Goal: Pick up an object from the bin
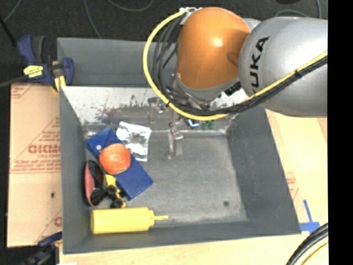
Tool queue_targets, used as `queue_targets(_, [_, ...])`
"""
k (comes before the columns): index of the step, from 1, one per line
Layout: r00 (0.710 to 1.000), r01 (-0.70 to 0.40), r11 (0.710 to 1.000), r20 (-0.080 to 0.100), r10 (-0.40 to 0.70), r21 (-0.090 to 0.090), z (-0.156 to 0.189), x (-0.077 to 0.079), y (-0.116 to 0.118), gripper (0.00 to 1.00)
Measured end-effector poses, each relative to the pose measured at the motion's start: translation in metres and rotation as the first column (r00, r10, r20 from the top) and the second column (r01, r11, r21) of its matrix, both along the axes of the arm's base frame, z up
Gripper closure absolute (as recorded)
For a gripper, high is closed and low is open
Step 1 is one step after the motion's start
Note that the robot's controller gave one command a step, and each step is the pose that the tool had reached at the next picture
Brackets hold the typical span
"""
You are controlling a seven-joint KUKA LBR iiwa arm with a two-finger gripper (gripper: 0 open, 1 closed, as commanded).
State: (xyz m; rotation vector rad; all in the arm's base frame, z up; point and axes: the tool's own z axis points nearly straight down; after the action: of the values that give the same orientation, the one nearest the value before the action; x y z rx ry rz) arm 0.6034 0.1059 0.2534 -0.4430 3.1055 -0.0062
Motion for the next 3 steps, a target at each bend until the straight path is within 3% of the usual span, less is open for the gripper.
queue_targets(1, [0.991,0.131,0.991,0.005,-0.131,0.01,-0.034,-0.012,0.029,0.0])
queue_targets(2, [0.96,0.28,0.96,-0.006,-0.28,0.002,-0.057,-0.01,0.058,0.0])
queue_targets(3, [0.88,0.476,0.879,0.003,-0.476,0.013,-0.083,-0.005,0.069,0.0])
